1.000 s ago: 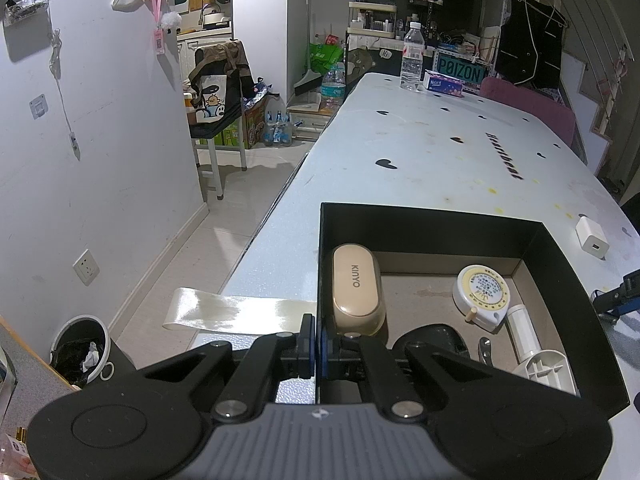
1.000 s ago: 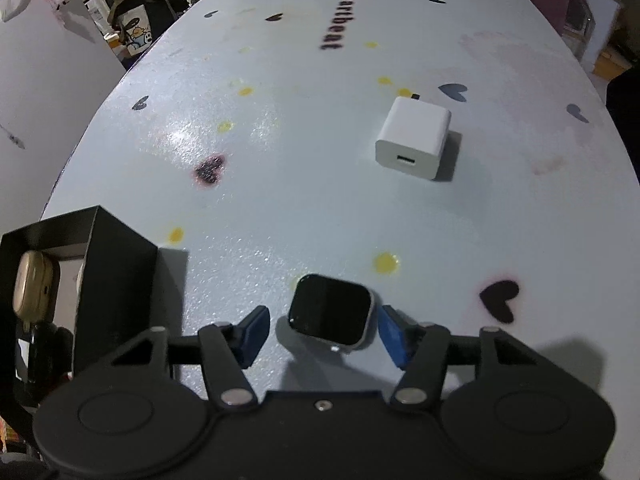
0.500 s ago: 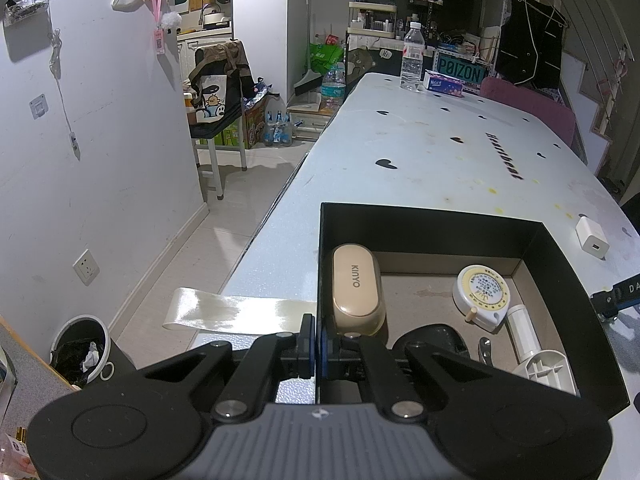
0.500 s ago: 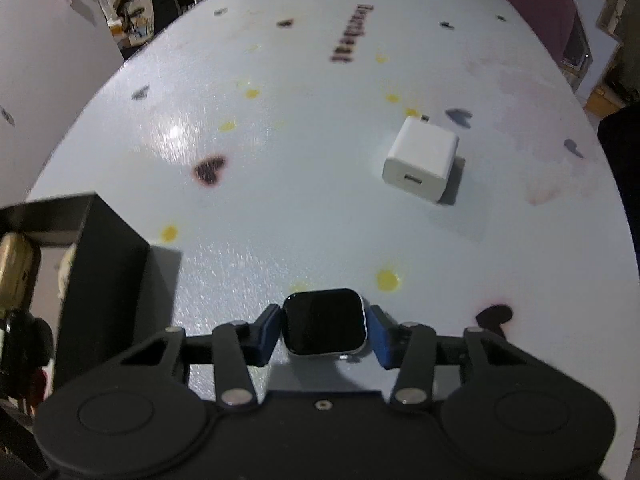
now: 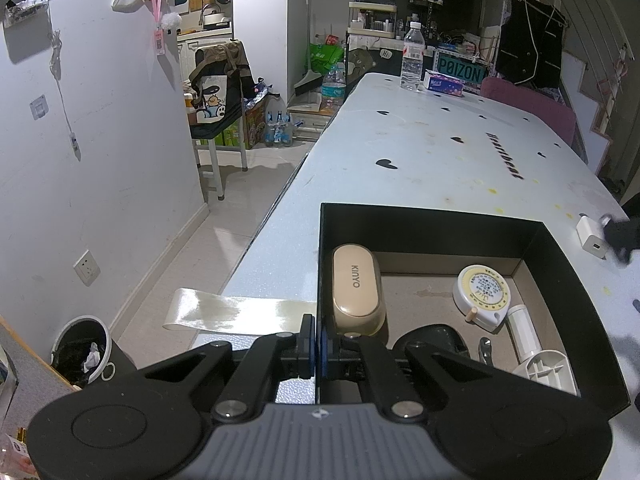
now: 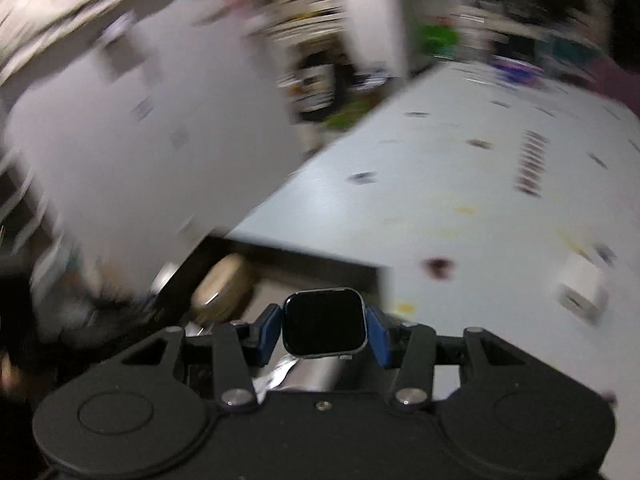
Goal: Organize rigid objects
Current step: 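Carry the smartwatch into the black box and open the right gripper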
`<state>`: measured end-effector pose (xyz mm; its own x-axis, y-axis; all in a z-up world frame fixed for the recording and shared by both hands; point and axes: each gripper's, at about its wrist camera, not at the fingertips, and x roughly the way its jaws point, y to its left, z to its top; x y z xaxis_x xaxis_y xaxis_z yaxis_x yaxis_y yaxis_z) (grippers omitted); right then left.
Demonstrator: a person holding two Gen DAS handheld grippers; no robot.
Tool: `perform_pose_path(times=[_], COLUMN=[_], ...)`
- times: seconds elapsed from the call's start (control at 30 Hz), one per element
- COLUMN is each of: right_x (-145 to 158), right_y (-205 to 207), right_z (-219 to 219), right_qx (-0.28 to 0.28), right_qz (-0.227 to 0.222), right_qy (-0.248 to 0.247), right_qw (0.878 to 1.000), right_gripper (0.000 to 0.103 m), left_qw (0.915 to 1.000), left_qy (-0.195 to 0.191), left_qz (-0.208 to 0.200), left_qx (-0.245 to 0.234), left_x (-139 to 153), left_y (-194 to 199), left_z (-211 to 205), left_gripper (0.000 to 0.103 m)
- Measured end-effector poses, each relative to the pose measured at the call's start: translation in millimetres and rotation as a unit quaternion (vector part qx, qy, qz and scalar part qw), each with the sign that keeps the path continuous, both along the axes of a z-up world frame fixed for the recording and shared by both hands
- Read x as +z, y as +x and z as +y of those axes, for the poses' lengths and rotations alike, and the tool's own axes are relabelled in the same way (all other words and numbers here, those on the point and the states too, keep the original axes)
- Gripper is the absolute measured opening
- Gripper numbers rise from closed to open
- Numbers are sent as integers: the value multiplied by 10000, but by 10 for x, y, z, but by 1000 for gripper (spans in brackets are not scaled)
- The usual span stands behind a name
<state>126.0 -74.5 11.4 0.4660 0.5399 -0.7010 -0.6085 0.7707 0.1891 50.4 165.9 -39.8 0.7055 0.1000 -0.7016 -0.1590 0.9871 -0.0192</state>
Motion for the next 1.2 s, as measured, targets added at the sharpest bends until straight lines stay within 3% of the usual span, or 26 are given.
perform_pose_path(times=[0.17,0.43,0.53,0.67,0.83,0.93,1.2], right_x=[-189,-532,-566,-520,-382,-349,-293], right_y=[-148,-122,-114,-80,14,48,46], right_z=[472,725,723,676,561,512,440], right_qx=[1210,1906,1969,1847,1561,1383,1079], right_qz=[-283,-443,-428,-335,-55,58,307], right_qy=[-878,-1673,-1657,-1401,-1025,-977,-701], right_qw=[9883,9663,9654,9722,9824,9855,9912], right_gripper=[48,48,48,57,48,37,37], left_qw=[10000,10000,10000,10000,10000,10000,10000], left_qy=[-11,-47,-48,-52,-51,-46,-52], left_qz=[-4,-9,-10,-9,-8,-9,-9], left_qx=[-3,-14,-15,-14,-13,-15,-14], left_x=[0,-3,-3,-3,-3,-3,-3], left_y=[0,-6,-5,-5,-5,-6,-5], left_z=[2,2,7,7,9,9,10], left_gripper=[2,3,3,3,3,3,3])
